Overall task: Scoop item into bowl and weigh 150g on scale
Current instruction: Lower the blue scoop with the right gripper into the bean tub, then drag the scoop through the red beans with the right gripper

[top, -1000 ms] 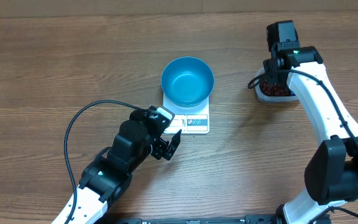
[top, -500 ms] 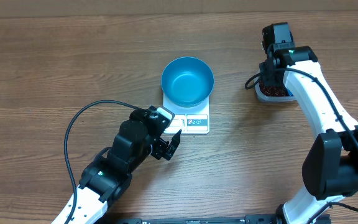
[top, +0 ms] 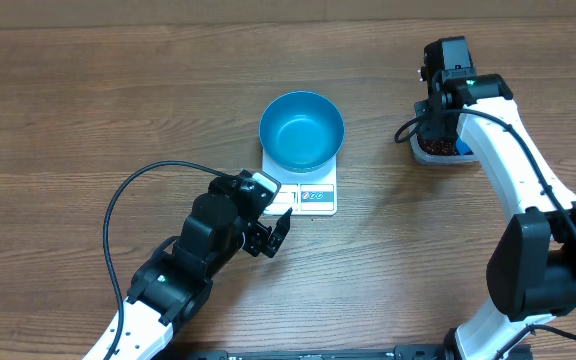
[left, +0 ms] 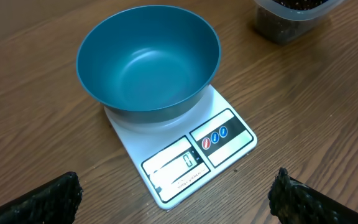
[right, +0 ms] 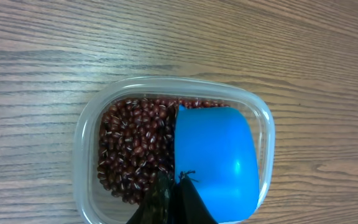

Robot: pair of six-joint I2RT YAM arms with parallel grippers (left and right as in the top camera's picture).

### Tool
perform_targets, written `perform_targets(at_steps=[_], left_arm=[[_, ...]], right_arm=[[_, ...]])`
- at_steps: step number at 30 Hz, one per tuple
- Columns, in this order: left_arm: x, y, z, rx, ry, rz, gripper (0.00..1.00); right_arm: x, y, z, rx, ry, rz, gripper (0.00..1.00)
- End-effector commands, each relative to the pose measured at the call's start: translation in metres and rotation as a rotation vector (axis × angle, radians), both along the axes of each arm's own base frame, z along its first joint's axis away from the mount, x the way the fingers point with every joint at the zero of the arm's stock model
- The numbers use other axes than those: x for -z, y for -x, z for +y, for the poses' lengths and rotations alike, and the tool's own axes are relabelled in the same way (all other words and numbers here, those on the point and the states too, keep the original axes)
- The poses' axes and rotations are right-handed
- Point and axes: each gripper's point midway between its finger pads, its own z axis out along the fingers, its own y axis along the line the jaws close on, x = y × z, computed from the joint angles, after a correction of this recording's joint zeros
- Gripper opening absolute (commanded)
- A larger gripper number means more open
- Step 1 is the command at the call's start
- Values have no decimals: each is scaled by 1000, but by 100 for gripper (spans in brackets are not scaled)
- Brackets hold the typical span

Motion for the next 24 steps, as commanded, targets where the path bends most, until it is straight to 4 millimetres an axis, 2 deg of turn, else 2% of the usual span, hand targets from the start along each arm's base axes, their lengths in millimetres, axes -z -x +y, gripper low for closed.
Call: perform_targets(at_steps=[1,10,24], left_arm=[[0,-2,3,-9,-12,-10,100],[0,-2,3,-9,-12,-10,100],[0,-2,3,-9,-12,-10,100]], right_arm=[[4,-1,6,11,-48,8,4],[10,0,9,19,-152,19,4],[13,3,-1,69,-351,29,4]])
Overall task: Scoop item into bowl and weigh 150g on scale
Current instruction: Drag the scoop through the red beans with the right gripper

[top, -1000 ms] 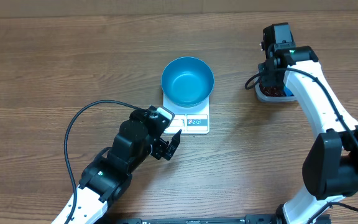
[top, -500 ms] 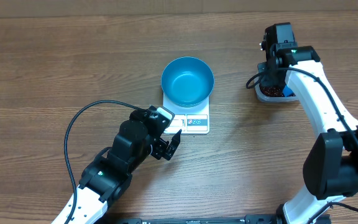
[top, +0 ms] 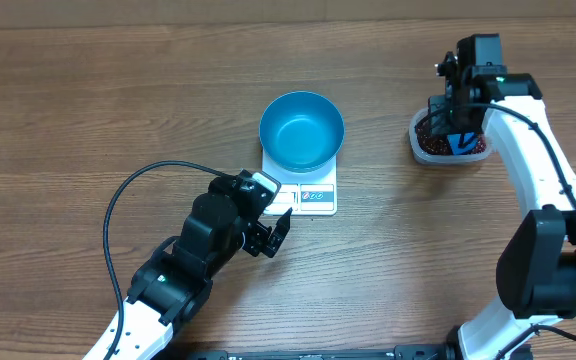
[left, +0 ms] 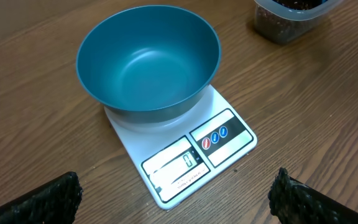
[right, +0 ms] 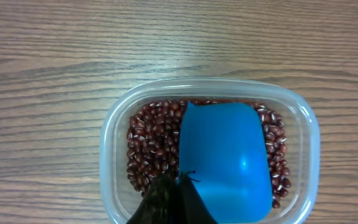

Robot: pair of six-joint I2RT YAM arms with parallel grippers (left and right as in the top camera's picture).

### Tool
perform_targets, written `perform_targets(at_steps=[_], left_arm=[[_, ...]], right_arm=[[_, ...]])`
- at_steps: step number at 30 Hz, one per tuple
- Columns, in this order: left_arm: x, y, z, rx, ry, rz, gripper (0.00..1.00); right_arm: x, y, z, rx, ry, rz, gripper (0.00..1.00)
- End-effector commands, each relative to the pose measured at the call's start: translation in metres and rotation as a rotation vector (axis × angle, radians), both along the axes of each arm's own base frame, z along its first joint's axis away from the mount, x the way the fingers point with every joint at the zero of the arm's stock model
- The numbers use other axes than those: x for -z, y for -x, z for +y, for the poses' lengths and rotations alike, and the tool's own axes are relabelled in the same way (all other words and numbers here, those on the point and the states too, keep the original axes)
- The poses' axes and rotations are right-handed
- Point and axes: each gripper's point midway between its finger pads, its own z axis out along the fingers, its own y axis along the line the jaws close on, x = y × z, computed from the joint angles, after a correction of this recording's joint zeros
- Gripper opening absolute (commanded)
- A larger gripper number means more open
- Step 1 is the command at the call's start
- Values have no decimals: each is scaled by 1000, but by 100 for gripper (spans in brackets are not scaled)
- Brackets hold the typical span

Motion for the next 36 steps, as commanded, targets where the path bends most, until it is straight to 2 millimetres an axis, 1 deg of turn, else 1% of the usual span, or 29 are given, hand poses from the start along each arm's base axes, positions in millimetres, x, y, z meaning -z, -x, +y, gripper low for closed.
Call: perform_targets(at_steps=[1,7,16,25,30,36], left_arm=[[0,-2,3,-9,-12,-10,100],[0,-2,3,-9,-12,-11,100],[0,-2,3,-9,-12,-10,100],[0,-2,3,-9,-12,-10,100],[0,-2,3,-9,-12,-10,100],[0,-2,3,-9,-12,-11,100]], right_arm=[[8,5,1,27,-89,33,4],[9,8,2,25,-95,44,4],[7,7,15,-3,-173,41,4],[1,7,20,-1,-360,28,4],[-3,8,20,5,-427,28,4],[-1,16,15,45,-449,61,4]])
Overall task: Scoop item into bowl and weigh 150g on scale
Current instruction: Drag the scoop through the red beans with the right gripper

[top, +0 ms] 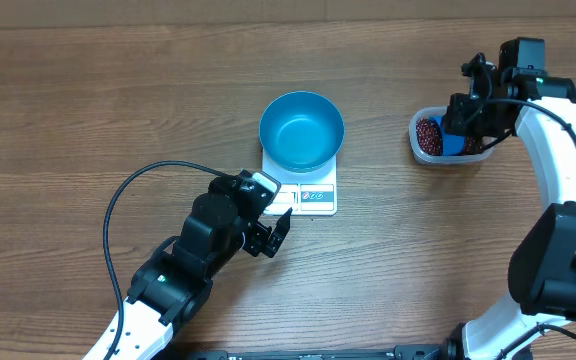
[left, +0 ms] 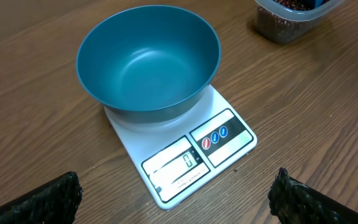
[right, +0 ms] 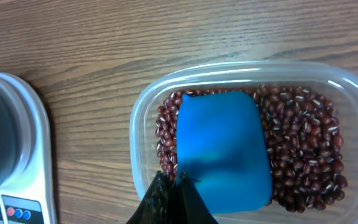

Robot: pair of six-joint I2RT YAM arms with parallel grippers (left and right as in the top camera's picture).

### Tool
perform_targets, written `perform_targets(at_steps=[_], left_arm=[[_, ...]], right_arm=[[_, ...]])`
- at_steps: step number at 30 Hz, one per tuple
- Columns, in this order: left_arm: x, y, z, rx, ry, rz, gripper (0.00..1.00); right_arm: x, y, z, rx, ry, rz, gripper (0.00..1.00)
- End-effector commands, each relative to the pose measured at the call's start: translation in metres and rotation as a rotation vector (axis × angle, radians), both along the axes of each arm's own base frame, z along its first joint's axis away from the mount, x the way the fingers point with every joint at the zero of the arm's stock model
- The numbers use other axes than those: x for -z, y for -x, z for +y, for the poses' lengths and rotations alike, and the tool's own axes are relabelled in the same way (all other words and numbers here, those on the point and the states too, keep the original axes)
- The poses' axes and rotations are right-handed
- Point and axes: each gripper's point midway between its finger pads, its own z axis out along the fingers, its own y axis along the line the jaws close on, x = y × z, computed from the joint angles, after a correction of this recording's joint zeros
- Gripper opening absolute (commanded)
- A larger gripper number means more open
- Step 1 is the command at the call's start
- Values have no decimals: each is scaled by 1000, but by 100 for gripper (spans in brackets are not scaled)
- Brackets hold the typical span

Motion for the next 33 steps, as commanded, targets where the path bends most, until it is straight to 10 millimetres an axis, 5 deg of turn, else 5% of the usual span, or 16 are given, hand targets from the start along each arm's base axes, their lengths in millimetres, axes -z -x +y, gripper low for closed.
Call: perform_targets(at_steps=[1,26,33], left_arm=[[0,-2,3,-9,-12,-11,100],[0,-2,3,-9,-12,-10,100],[0,-2,3,-9,-12,-11,100]], right_arm=[[1,8,17,2,-116,43,4],[11,23,15,233,-264,170,4],[12,28,2,294,-277,195,4]])
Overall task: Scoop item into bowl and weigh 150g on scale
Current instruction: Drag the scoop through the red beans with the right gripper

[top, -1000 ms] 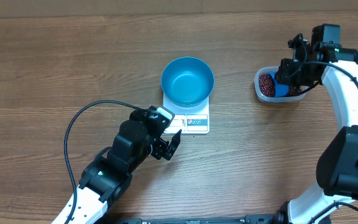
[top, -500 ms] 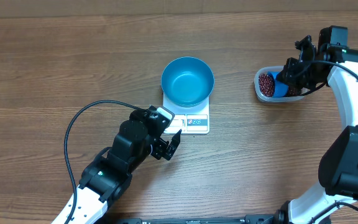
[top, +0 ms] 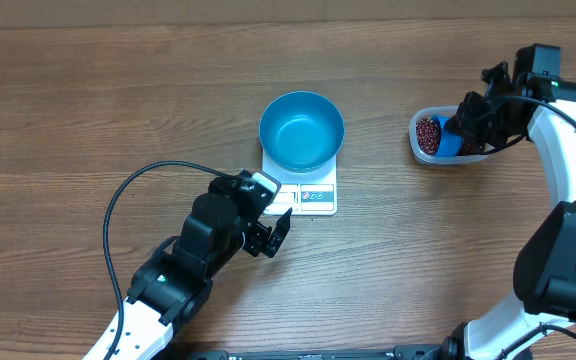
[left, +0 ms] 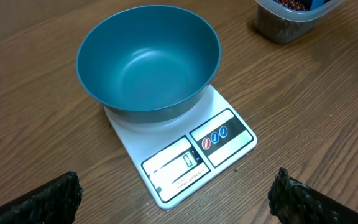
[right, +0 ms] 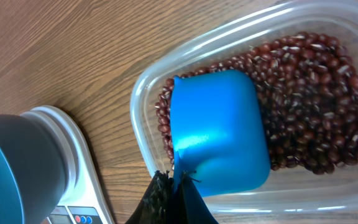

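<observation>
An empty blue bowl (top: 301,131) stands on the white scale (top: 313,197), also seen as bowl (left: 148,59) on scale (left: 185,155) in the left wrist view. At the right a clear tub of red beans (top: 427,135) holds a blue scoop (right: 219,127). My right gripper (right: 174,180) is shut on the scoop's edge, the scoop tipped bottom-up over the beans (right: 309,118). My left gripper (top: 268,235) hovers open just in front of the scale, fingers (left: 39,199) spread wide.
The wooden table (top: 118,100) carries only the scale and the tub. A black cable (top: 118,220) loops off the left arm. The scale (right: 48,155) shows at the left edge of the right wrist view, close to the tub.
My right arm has swung further right and the wrist has tilted, so the tub now lies slanted in its view. The scoop stays in the beans. The left arm has not moved.
My right gripper held the scoop in the bean tub from the first moment, standing left of the tub. It shifted to the right step by step, turning the scoop across the beans. The bowl stayed empty and the left gripper stayed open at the scale.
</observation>
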Robot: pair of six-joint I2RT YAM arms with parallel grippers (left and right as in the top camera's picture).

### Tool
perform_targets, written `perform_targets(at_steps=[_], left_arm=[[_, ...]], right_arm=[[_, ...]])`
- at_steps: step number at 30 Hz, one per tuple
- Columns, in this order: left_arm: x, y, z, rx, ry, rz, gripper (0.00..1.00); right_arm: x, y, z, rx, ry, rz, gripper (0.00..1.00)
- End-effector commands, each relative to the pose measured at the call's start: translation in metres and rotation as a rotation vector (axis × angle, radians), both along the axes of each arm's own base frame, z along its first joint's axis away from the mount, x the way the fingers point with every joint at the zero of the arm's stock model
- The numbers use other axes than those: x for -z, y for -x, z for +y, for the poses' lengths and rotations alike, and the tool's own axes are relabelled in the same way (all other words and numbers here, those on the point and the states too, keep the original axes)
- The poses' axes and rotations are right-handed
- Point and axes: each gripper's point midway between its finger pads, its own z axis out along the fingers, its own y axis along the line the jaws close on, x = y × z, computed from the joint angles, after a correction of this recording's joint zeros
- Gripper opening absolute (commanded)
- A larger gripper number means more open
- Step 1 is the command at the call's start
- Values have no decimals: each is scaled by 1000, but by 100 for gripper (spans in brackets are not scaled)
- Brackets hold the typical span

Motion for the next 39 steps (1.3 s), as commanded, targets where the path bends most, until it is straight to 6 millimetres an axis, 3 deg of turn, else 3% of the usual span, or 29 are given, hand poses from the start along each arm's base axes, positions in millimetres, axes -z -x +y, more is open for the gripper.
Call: perform_targets(at_steps=[1,9,16,29,39], left_arm=[[0,-2,3,-9,-12,-11,100],[0,-2,3,-9,-11,-11,100],[0,-2,3,-9,-12,-11,100],[2,-1,4,-9,-16,-4,100],[26,10,11,-8,-75,92,100]], right_arm=[[11,18,7,41,-93,90,4],[16,25,-5,78,-101,113,4],[34,39,-14,136,-128,164,4],[34,41,-20,188,-173,173,4],[34,38,-21,282,-202,204,4]])
